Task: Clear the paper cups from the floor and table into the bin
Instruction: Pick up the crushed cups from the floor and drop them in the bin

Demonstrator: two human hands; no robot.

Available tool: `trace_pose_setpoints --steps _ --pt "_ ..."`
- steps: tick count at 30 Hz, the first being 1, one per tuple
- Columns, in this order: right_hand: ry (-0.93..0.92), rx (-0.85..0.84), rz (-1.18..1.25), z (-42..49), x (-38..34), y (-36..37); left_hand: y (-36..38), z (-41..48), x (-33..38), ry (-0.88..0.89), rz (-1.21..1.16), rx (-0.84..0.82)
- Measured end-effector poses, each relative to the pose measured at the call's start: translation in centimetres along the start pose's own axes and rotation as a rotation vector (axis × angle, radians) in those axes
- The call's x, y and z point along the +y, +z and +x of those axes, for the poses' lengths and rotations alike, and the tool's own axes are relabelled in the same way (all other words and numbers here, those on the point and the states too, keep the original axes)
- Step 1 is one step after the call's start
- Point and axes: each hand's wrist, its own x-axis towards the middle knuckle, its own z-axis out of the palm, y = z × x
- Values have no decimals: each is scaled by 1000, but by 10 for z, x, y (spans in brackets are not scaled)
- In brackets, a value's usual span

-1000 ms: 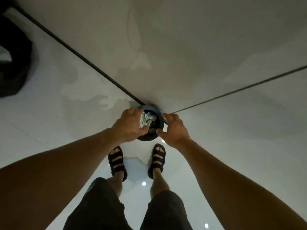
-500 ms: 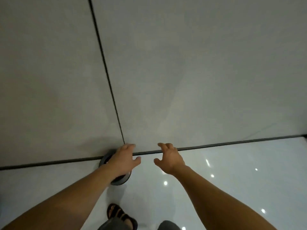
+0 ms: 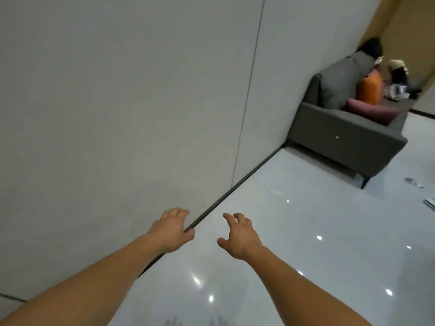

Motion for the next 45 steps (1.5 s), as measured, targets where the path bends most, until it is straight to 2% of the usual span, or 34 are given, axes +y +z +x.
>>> trace_pose_setpoints --steps 9,18,27,34,45 --pt "298 130 130 2 134 -56 0 110 152 308 136 -87" --pt "597 202 126 45 240 -127 -12 252 272 545 168 -150" --pt "822 280 210 47 347 -174 3 335 432 786 242 -237" --pt "917 360 274 42 488 -230 33 378 598 925 290 -228" --pt "971 390 275 36 671 -316 73 438 789 950 332 -289"
